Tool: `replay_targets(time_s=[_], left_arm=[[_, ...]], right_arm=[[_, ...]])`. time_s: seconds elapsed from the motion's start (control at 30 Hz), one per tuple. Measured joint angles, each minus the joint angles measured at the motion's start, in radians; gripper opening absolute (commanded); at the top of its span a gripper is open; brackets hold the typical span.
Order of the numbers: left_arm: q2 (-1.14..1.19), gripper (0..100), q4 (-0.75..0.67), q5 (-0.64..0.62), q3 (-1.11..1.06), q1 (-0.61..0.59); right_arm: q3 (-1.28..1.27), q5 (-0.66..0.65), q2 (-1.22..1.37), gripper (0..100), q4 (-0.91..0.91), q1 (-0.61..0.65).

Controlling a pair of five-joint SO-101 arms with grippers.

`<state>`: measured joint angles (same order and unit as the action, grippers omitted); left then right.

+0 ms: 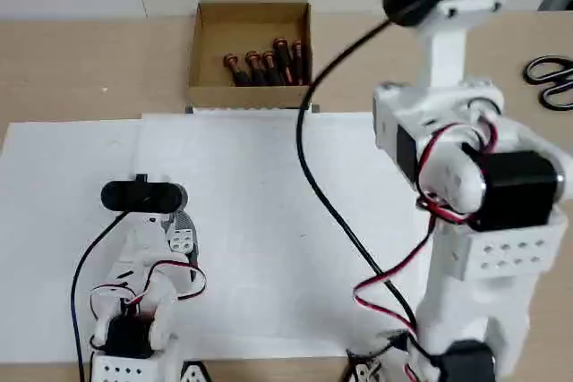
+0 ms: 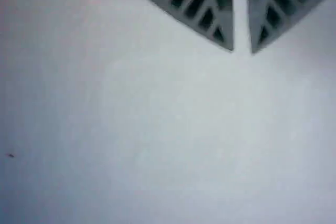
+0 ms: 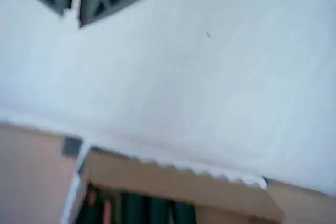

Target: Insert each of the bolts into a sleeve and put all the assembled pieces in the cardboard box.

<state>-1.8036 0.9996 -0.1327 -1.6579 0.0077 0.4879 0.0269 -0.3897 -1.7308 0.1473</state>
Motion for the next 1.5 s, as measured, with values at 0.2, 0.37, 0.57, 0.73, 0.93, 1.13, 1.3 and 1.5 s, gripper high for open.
replay_targets(time_s=[0.2, 0.37, 0.57, 0.73, 0.93, 1.13, 1.3, 1.5], left_arm=[[0.000, 1, 0.000, 0.000, 0.000, 0.000], [0.000, 1, 0.000, 0.000, 0.000, 0.000], [0.000, 1, 0.000, 0.000, 0.000, 0.000], [0.000, 1, 0.000, 0.000, 0.000, 0.000], [0.000, 1, 0.000, 0.000, 0.000, 0.000], [0.000, 1, 0.000, 0.000, 0.000, 0.000], [0.000, 1, 0.000, 0.000, 0.000, 0.000], [0.000, 1, 0.000, 0.000, 0.000, 0.000]], right_arm=[[-0.308, 0.057, -0.155, 0.2, 0.011, -0.055], [-0.635, 0.084, -0.311, 0.2, 0.137, -0.080], [-1.076, 0.084, -0.566, 0.2, 0.365, -0.078], [-1.405, 0.084, -0.764, 0.2, 0.514, -0.078], [-1.712, 0.084, -0.947, 0.2, 0.667, -0.078], [-1.962, 0.005, -1.108, 0.2, 0.798, -0.078], [-2.107, -0.021, -1.270, 0.2, 0.822, -0.078], [-2.157, -0.023, -1.399, 0.2, 0.816, -0.018]])
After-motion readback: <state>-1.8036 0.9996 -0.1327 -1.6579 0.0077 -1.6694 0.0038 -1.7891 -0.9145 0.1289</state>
